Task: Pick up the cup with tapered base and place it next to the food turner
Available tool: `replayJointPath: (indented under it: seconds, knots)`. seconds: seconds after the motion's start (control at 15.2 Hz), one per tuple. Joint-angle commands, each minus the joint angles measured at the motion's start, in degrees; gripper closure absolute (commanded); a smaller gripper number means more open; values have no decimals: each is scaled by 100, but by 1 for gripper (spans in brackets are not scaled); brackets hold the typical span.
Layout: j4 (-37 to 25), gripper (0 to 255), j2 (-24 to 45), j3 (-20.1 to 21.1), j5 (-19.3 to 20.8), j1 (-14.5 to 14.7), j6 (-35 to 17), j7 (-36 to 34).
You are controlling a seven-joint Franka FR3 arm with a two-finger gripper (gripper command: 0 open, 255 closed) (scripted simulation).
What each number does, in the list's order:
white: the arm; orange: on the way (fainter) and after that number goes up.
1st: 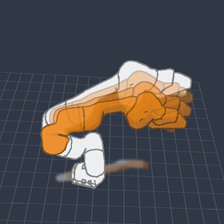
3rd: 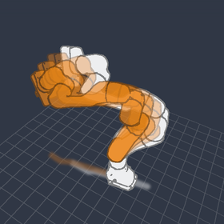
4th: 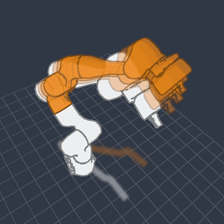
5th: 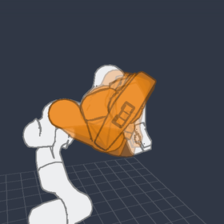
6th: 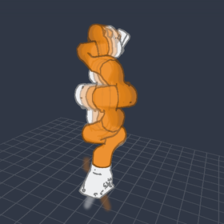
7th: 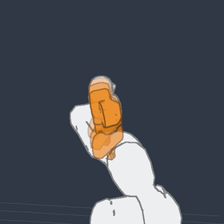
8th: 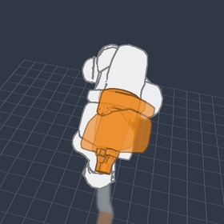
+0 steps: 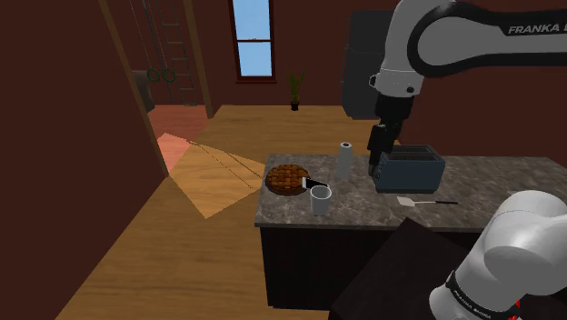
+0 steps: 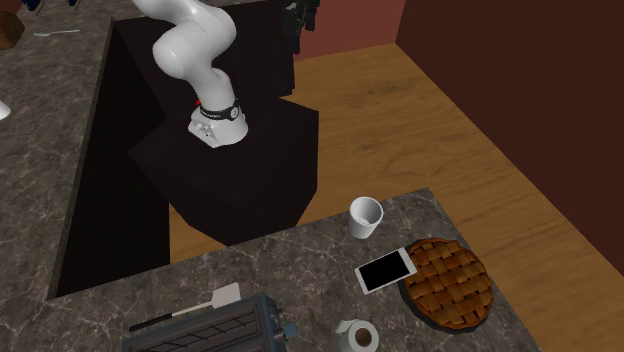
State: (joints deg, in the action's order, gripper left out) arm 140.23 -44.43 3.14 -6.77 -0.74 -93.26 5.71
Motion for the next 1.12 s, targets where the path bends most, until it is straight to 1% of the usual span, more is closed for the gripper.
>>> replayJointPath:
  seconds: [0.0,0.26,0.53,0.79,1.06]
  knots:
    - [0,0,0,0,0,0,0,0]
    - [238,0,537,-150,114,-97,-760,262]
    - [346,0,1199,-300,203,-188,-1516,514]
    - [318,0,1964,-448,257,-266,-2244,760]
    - [155,0,2805,-591,264,-329,-2911,1009]
